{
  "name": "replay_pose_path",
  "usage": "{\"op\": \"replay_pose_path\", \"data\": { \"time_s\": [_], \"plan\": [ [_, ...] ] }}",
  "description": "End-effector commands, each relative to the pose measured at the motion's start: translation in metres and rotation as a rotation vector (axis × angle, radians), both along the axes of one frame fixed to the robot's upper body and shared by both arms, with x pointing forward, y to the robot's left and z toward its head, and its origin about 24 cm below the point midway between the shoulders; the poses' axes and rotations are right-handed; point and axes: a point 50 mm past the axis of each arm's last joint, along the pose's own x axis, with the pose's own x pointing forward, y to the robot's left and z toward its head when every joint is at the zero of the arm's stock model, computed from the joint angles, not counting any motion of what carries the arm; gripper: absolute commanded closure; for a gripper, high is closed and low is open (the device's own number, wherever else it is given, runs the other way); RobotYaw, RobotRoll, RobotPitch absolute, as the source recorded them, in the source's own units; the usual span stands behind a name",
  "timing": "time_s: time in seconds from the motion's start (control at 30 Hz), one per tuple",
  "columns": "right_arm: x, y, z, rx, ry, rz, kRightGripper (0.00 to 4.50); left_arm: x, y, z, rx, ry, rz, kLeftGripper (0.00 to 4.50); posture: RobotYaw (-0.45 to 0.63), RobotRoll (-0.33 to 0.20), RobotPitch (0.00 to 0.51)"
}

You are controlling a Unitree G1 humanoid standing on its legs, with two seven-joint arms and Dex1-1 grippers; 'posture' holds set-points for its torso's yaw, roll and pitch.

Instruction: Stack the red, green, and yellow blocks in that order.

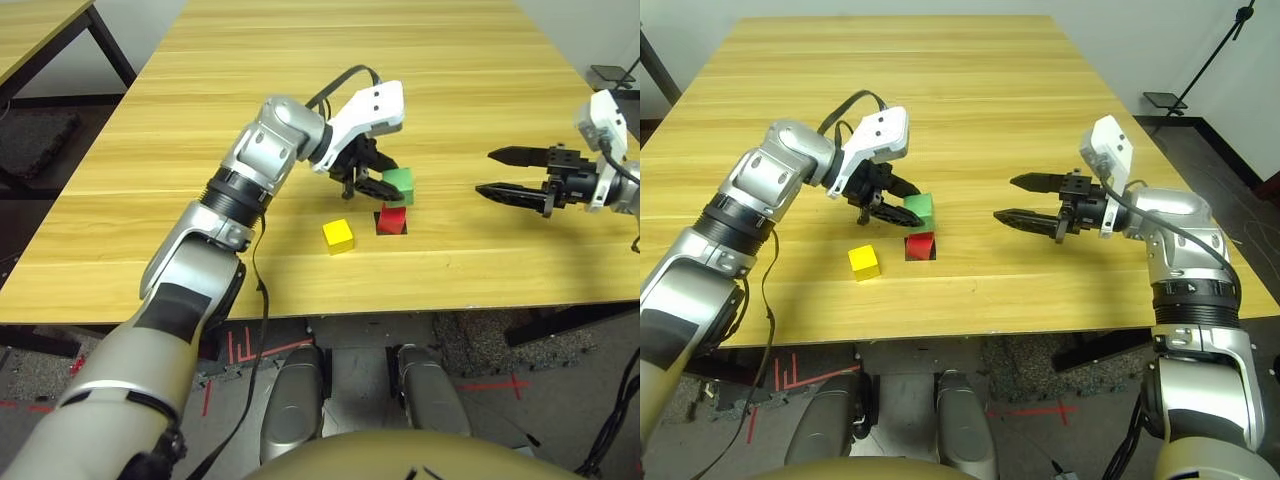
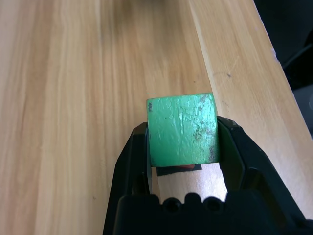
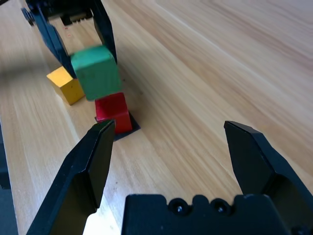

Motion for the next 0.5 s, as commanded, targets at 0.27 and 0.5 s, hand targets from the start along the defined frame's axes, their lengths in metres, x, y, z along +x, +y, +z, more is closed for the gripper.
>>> {"op": "replay_pose_path", "data": {
  "time_s": [0.27, 0.5],
  "plan": [
    [-0.0074, 0.0001, -0.0004, 0.026, 0.002, -0.03, 0.0, 0.0082, -0.0062, -0.0061, 0.055, -0.032, -0.041, 2.47, -0.11, -0.015, 0.109],
    [-0.0092, -0.0004, -0.0025, 0.029, 0.004, -0.046, 0.0, 0.0083, -0.0076, -0.0065, 0.06, -0.033, -0.059, 2.47, -0.11, -0.008, 0.111]
  ]
}}
